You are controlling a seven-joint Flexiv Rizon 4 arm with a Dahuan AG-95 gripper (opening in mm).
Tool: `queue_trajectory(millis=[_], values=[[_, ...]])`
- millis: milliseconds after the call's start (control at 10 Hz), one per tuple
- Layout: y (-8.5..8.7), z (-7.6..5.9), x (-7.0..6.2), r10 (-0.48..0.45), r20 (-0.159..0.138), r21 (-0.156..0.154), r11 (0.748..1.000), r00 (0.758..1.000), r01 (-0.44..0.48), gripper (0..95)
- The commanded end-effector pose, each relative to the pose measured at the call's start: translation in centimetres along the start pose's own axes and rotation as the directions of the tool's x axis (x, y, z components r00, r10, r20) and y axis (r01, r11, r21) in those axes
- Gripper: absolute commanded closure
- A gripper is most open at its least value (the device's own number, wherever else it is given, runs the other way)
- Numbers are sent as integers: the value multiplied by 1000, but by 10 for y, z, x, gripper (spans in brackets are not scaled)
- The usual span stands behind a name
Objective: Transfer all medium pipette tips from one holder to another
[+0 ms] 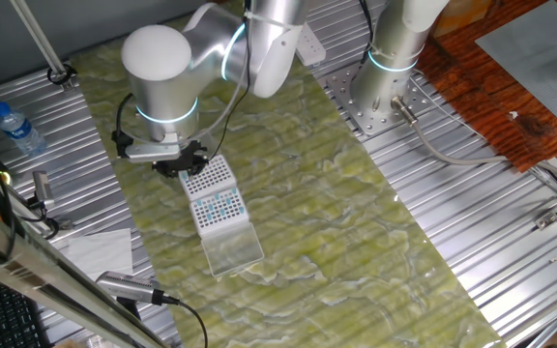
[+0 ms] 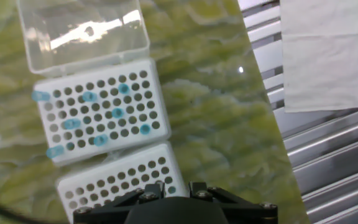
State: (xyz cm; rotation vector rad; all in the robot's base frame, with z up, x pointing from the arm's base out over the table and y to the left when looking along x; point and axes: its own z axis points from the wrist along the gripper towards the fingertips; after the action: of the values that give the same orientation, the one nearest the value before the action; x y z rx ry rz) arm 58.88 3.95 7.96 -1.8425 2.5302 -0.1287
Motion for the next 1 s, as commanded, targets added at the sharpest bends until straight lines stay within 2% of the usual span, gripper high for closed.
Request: queue_trajectory(millis=[100, 300, 400, 700, 1000], values=[[1, 1, 4, -12, -1, 3, 1000, 1000, 12, 760], [2, 4, 7, -14, 5, 6, 1000, 1000, 14, 760], [2, 5, 7, -8, 7, 6, 1000, 1000, 8, 950], [4, -1, 12, -25, -6, -6, 1000, 1000, 25, 950], [7, -22, 18, -33, -21, -33, 999, 999, 32, 950]])
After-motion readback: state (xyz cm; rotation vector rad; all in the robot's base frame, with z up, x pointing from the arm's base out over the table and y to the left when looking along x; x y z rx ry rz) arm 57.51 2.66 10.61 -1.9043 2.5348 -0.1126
